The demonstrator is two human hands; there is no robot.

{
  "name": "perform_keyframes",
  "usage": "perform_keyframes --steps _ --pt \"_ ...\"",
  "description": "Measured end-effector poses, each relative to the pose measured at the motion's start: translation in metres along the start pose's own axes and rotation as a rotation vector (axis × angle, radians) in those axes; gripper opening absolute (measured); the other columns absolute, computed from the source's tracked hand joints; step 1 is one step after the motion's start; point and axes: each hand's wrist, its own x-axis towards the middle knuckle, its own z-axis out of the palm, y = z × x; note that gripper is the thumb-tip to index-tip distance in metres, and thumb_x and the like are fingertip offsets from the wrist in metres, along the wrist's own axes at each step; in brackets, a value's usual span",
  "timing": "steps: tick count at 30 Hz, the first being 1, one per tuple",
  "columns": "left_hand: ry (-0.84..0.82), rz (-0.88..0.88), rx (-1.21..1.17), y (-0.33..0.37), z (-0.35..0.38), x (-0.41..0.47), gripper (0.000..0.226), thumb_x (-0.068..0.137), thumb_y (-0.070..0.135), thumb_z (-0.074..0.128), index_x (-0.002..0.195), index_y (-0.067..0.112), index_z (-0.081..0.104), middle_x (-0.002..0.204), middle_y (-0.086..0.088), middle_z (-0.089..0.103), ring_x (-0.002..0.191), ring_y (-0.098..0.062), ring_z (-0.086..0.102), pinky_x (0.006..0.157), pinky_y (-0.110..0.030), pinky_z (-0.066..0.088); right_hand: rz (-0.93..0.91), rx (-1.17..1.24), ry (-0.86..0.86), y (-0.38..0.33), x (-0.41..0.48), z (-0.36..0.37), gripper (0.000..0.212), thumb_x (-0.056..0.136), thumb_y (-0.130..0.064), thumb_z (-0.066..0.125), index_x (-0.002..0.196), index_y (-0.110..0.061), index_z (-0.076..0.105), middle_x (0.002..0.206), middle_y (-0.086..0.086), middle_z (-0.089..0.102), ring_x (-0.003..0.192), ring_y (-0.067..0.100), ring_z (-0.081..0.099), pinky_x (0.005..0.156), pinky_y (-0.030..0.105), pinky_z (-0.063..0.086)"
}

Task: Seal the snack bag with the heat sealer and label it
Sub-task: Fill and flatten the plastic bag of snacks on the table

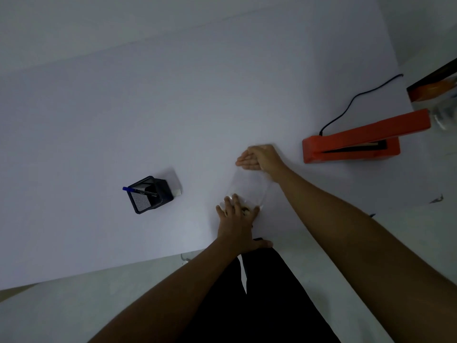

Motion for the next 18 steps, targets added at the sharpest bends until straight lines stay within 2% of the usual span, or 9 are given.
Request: perform_keyframes --steps 6,11,14,18 --pt "0.012 0.006 -0.01 0.001 -0.002 -0.001 0.113 0.059 0.092 0.046 0.151 0.035 0.015 0.156 -0.035 -0.005 0.142 -0.055 -0.001 0.11 -0.071 0.007 -0.023 0.109 0.114 -0.017 0.016 -0.011 0.034 0.101 -0.017 0.04 0.084 0.001 0.062 0.091 0.021 0.072 0.078 0.026 0.076 0.072 0.031 0.061" --pt "0.042 0.022 0.015 0.0 -0.004 -0.002 0.113 0.057 0.091 0.05 0.149 0.034 0.017 0.154 -0.038 0.002 0.14 -0.057 0.008 0.109 -0.07 0.011 -0.104 0.298 0.169 -0.009 -0.003 -0.01 0.031 0.101 -0.018 0.043 0.098 0.004 0.065 0.102 0.021 0.072 0.096 0.028 0.073 0.087 0.034 0.058" --pt "0.022 0.038 0.025 -0.001 -0.006 0.0 0.115 0.057 0.093 0.047 0.151 0.034 0.015 0.153 -0.038 0.0 0.14 -0.057 0.006 0.109 -0.07 0.011 -0.05 0.376 0.115 0.012 -0.035 -0.008 0.032 0.101 -0.017 0.045 0.104 0.007 0.065 0.107 0.024 0.071 0.103 0.033 0.071 0.091 0.038 0.057" --pt "0.003 0.046 0.007 -0.002 -0.006 0.002 0.117 0.057 0.094 0.045 0.152 0.035 0.011 0.155 -0.037 -0.002 0.141 -0.057 0.002 0.111 -0.069 0.01 0.06 0.265 -0.014 0.058 -0.076 -0.004 0.037 0.103 -0.019 0.042 0.108 0.009 0.066 0.11 0.027 0.07 0.106 0.036 0.069 0.095 0.043 0.055"
